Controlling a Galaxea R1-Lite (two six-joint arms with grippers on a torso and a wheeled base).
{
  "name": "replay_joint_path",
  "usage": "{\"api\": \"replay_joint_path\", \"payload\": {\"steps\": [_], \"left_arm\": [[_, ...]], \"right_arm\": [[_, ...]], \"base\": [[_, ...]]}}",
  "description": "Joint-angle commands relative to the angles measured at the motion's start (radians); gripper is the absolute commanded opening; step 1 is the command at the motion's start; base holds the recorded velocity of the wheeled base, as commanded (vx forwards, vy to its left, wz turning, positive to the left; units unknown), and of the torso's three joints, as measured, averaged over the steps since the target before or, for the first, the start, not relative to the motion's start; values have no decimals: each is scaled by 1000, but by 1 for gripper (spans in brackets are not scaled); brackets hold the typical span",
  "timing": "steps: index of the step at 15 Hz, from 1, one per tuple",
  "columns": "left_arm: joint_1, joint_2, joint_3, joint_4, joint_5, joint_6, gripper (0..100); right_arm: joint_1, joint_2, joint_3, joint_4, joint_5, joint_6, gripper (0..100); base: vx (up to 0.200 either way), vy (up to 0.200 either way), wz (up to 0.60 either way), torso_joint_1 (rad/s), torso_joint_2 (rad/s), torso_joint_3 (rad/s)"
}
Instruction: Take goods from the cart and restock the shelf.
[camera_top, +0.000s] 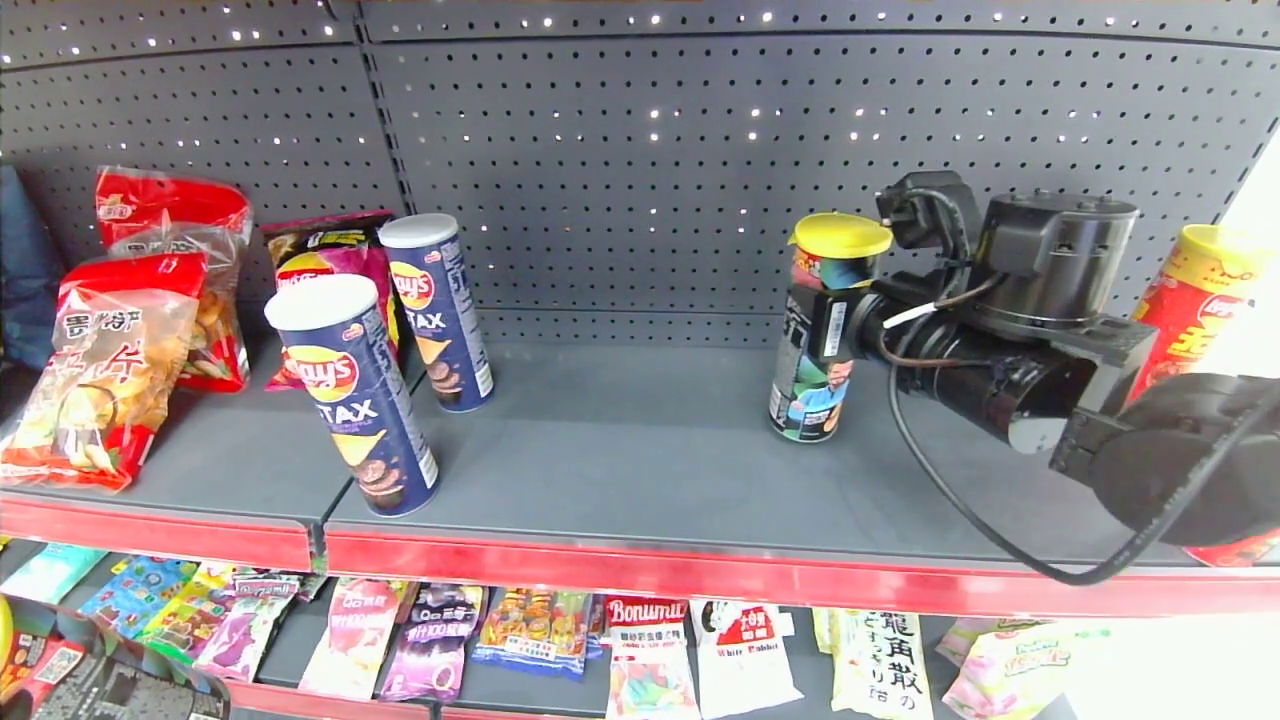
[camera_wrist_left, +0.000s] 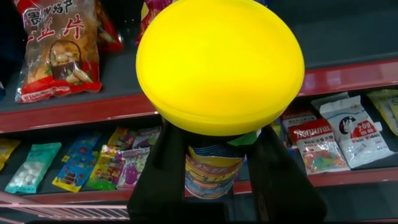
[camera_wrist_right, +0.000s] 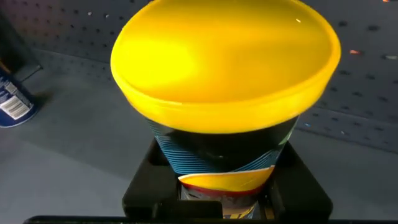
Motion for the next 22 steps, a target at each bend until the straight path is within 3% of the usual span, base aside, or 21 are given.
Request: {"api": "replay_joint_path", "payload": {"steps": [1, 7, 15, 22], "left_arm": [[0, -1, 10, 0, 0, 1, 0], [0, -1, 10, 0, 0, 1, 0], [0, -5, 12, 0, 0, 1, 0], [0, -5, 16, 0, 0, 1, 0]], "right_arm": [[5, -76, 57, -1, -33, 6, 0], [120, -93, 77, -3, -175, 101, 0], [215, -111, 168, -1, -327, 101, 0], [292, -120, 178, -3, -366, 104, 0]], "base": [[0, 0, 0, 0, 0, 0], [0, 0, 0, 0, 0, 0], [0, 0, 0, 0, 0, 0], [0, 0, 0, 0, 0, 0]]}}
